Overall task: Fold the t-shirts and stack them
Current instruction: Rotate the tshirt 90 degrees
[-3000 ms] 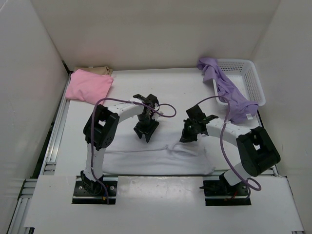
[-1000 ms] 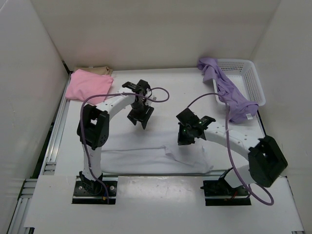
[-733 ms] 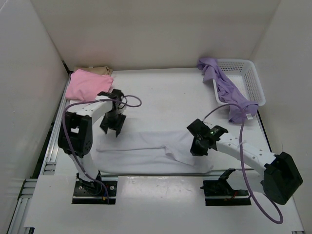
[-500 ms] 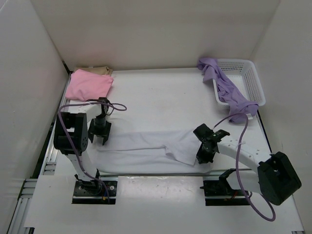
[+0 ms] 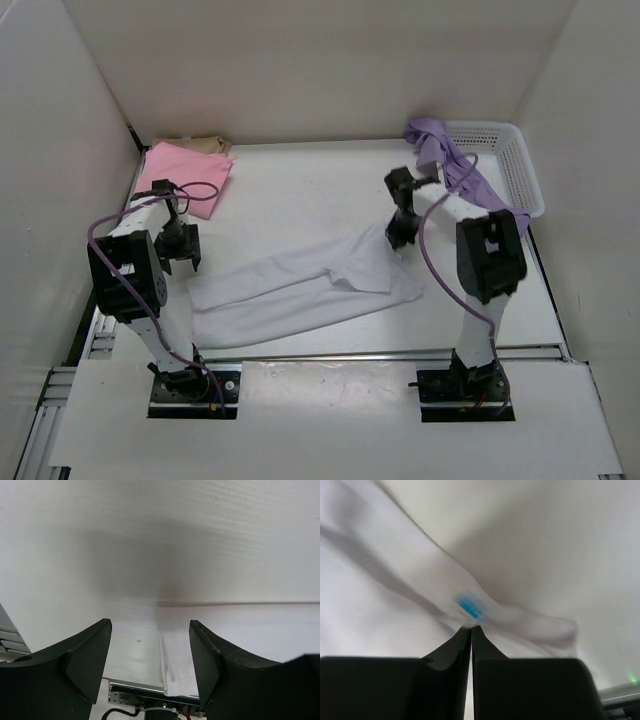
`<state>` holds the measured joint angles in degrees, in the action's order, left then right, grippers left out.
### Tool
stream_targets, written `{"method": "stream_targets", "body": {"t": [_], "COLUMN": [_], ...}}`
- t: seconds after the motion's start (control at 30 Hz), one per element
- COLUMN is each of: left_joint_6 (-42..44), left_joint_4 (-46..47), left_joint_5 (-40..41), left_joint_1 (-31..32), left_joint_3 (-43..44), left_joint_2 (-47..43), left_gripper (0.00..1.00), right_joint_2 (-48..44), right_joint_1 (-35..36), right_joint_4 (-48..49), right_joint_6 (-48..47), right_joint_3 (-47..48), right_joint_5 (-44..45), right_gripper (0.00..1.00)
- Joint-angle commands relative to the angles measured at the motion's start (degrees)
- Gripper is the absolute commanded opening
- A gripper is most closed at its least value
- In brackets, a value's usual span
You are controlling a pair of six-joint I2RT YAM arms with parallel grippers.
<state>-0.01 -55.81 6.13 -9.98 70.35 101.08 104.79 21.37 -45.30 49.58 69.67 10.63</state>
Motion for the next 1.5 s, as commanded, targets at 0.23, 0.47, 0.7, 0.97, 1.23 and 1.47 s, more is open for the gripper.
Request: {"method": "stream_targets", "body": {"t": [0.23, 0.47, 0.7, 0.97, 1.23, 1.47], "left_joint_6": [0.01, 0.01, 0.01, 0.01, 0.01, 0.01], "left_joint_4": [0.53, 1.05, 4.21, 8.09, 6.15, 5.63], "left_joint_5": [-5.52, -3.33, -1.30, 3.82, 2.66, 1.60], "left_joint_1": [2.33, 2.86, 3.56, 3.21, 3.21, 1.28], "left_joint_3": [0.32, -1.00, -5.11, -5.05, -6.97, -8.21], "left_joint_2": [2.72, 1.05, -3.16, -2.02, -4.05, -5.19], "left_gripper": [0.74, 0.74, 0.74, 0.74, 0.75, 0.75], "right_joint_2": [33.02, 2.94, -20.93, -28.94, -25.34, -22.63], "right_joint_1": [-1.94, -0.80, 1.13, -6.33, -7.48, -7.48], "right_joint_4": [-8.15, 1.62, 1.54, 9.51, 18.31, 19.81], "right_joint_6": [-7.74, -7.75, -4.43, -0.98, -2.65, -1.42], "right_joint_3": [65.42, 28.10, -1.35, -24.38, -28.36, -30.73], "right_joint_5": [7.47, 12.92, 8.54, -2.63, -6.59, -7.38], "right_gripper": [0.04, 0.30, 0.46, 0.51, 0.54, 0.52]}}
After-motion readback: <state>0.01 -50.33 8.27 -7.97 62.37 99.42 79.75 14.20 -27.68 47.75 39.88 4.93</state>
